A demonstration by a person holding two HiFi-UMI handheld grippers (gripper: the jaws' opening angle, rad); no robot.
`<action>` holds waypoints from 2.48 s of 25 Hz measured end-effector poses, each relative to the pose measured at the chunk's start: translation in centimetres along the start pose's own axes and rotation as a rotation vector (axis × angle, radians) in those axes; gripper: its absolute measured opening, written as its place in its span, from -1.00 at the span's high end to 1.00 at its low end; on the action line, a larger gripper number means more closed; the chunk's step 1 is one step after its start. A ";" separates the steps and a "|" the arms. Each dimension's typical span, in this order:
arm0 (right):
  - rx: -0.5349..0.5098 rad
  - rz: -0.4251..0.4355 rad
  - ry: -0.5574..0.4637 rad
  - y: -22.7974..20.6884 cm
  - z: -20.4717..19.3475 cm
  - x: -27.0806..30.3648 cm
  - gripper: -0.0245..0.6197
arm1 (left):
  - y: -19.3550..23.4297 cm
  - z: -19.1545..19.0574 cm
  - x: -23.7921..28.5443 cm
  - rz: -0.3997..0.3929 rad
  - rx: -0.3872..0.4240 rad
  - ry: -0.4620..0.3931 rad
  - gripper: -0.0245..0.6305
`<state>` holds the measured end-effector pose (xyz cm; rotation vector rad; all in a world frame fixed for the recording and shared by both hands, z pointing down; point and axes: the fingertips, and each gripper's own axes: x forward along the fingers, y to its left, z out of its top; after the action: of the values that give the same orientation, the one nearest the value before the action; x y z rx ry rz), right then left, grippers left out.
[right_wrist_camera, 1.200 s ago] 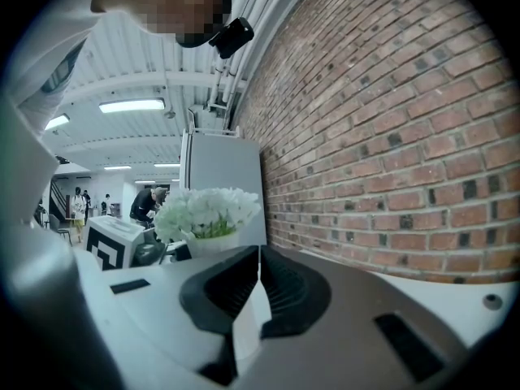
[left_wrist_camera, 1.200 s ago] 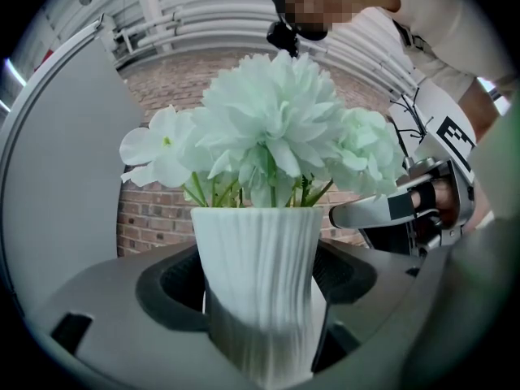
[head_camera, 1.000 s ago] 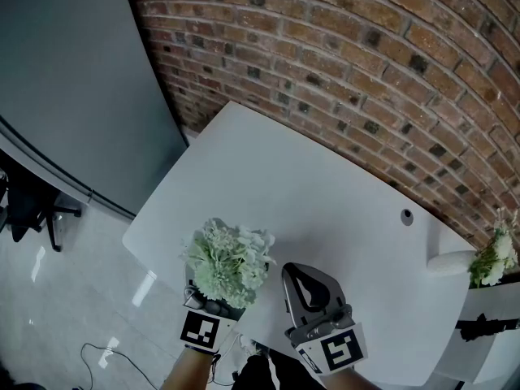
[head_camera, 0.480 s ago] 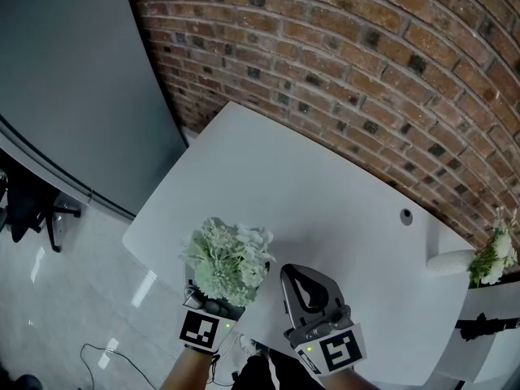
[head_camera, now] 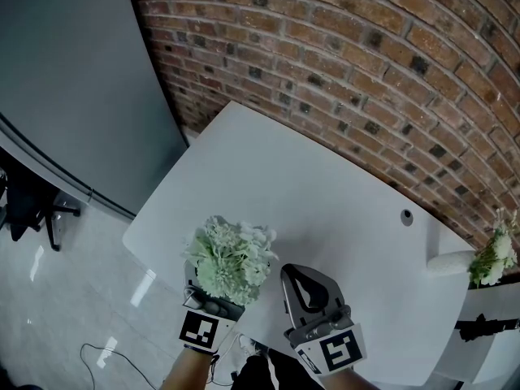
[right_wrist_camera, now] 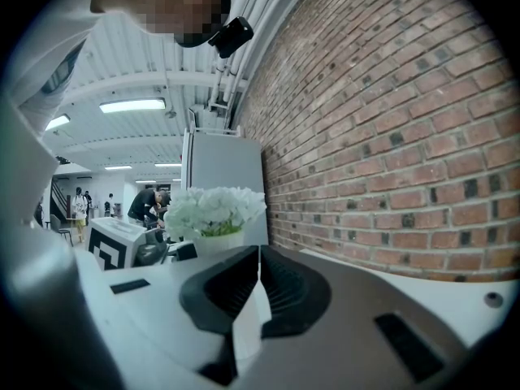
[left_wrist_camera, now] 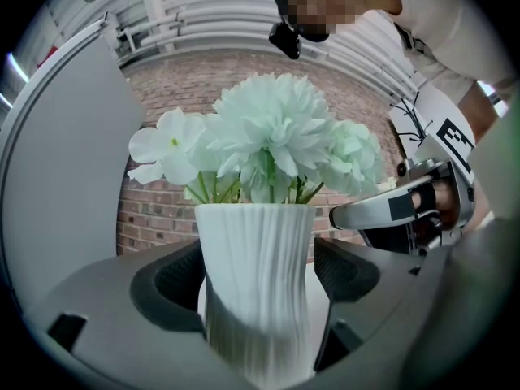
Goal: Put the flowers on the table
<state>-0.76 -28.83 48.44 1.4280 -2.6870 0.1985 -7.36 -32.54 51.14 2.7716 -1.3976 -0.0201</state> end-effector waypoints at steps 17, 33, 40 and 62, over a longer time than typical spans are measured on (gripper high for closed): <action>0.000 -0.014 -0.001 0.4 0.2 -0.6 0.86 | -0.1 0.2 -1.9 0.019 -0.013 -0.002 -0.30; -0.007 -0.023 -0.019 2.3 1.3 -3.0 0.86 | -1.4 1.7 -4.6 0.031 0.006 -0.011 -0.29; -0.009 -0.014 -0.035 3.7 2.2 -4.0 0.86 | -2.0 3.1 -6.0 0.045 0.019 -0.021 -0.29; -0.016 0.021 -0.052 8.2 3.6 -7.2 0.86 | -4.1 5.8 -11.2 0.094 0.034 -0.048 0.00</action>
<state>-3.61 -19.00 43.31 1.4213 -2.7393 0.1435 -10.93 -21.25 45.11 2.7465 -1.5524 -0.0618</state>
